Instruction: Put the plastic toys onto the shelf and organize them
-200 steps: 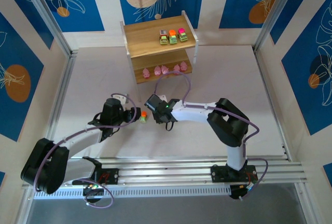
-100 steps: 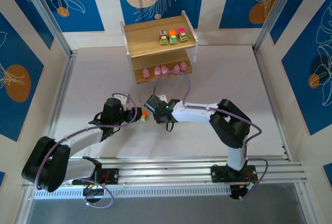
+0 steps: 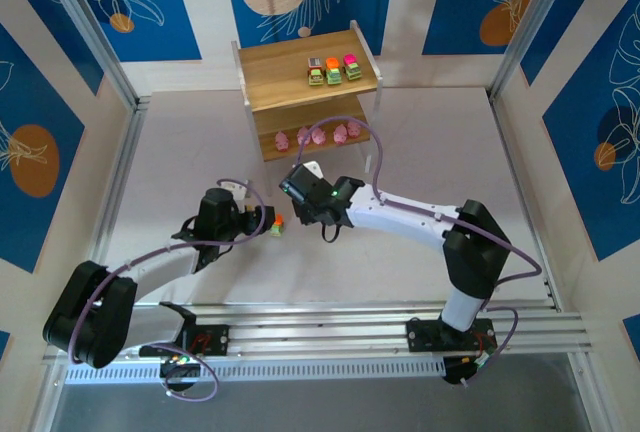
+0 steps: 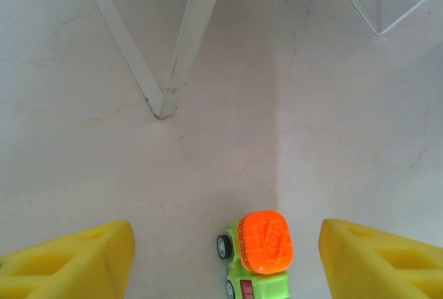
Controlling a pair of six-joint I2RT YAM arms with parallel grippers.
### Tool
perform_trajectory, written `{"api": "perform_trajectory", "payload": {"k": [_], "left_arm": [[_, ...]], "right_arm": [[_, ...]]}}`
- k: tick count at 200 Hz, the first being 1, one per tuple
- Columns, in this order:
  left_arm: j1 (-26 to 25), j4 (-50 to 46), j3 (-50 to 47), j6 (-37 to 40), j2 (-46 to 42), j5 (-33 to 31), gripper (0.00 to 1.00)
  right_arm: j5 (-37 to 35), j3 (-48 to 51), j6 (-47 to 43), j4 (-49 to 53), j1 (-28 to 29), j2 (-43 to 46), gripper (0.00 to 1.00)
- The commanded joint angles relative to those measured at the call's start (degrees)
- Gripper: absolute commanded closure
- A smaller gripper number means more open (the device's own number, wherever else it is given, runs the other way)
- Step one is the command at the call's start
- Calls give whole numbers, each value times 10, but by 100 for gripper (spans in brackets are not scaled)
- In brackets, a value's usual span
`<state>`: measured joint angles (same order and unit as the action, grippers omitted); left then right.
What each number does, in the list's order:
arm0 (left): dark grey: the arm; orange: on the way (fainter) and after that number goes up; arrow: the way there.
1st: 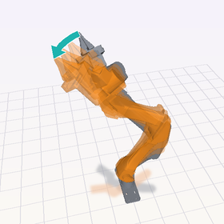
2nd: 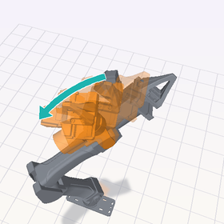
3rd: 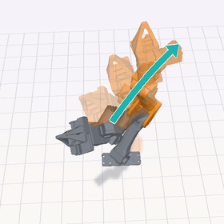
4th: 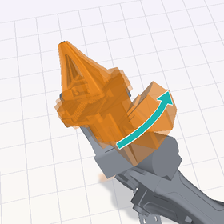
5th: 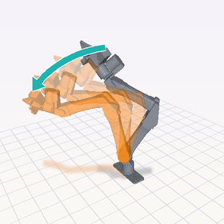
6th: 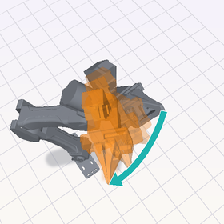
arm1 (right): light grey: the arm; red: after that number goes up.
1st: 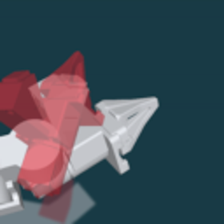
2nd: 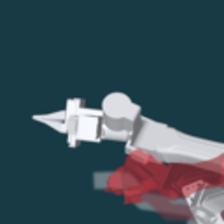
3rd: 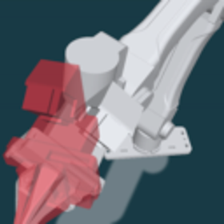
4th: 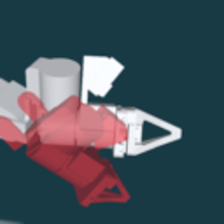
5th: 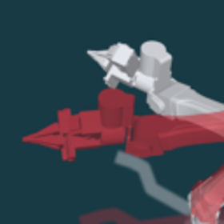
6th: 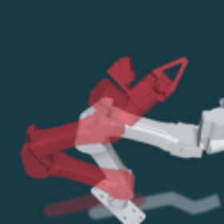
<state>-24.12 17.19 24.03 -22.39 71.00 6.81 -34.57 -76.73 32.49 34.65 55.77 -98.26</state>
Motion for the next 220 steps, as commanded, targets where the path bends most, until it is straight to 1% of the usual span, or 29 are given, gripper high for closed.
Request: {"api": "perform_trajectory", "payload": {"k": [1, 31, 88, 149, 220], "left_arm": [[1, 14, -3, 13, -4, 19, 30], [-7, 11, 1, 21, -5, 17, 31], [-35, -11, 9, 45, -18, -18, 32], [-76, -37, 24, 75, -25, -73, 32], [-101, -55, 28, 88, -42, -139, 32]], "right_arm": [[-8, -33, -15, 43, 0, 28, 71], [-1, -65, -23, 67, -3, 41, 71], [10, -139, -46, 112, -12, 56, 71], [10, -226, -71, 159, -24, 58, 71], [6, -357, -99, 223, -39, 33, 71]]}}
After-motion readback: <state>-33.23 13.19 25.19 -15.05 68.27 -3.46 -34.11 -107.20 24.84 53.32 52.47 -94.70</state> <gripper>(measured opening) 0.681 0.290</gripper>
